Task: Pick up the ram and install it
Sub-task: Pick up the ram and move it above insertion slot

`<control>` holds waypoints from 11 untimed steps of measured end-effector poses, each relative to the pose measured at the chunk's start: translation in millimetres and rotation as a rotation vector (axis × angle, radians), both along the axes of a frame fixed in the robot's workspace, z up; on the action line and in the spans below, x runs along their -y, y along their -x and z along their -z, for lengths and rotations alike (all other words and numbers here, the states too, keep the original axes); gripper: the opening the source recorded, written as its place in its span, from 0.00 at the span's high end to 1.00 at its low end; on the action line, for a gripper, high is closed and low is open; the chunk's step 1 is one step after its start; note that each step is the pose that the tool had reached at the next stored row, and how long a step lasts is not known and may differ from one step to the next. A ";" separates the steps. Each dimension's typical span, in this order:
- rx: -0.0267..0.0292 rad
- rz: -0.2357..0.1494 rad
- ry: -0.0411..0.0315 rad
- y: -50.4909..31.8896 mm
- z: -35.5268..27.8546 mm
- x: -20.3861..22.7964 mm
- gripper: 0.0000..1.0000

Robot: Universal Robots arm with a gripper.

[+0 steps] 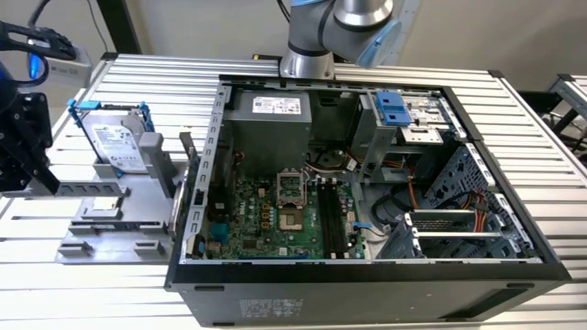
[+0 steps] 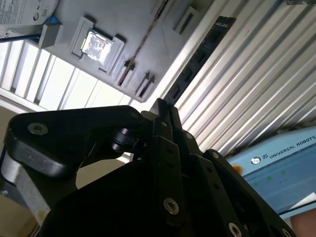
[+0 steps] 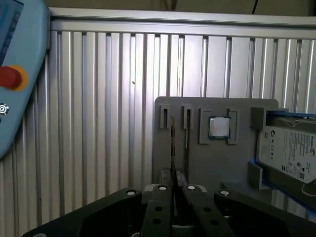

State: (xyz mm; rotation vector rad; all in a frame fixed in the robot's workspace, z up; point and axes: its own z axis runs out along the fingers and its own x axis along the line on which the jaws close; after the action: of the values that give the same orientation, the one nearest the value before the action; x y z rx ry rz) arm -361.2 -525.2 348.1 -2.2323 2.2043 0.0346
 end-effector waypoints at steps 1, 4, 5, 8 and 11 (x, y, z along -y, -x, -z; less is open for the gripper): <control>0.0000 0.000 0.0000 0.0 -2.0 0.0 1.00; 0.0000 0.000 0.0000 0.0 -7.0 0.0 1.00; -0.0001 0.000 0.0000 0.0 -8.8 0.0 1.00; 0.0000 0.000 0.0000 0.0 -13.8 0.0 1.00; -0.0001 0.000 0.0000 0.0 -19.0 0.0 1.00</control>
State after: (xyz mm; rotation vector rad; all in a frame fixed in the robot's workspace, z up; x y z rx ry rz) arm -361.2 -525.2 367.1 -2.2324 2.2043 0.0347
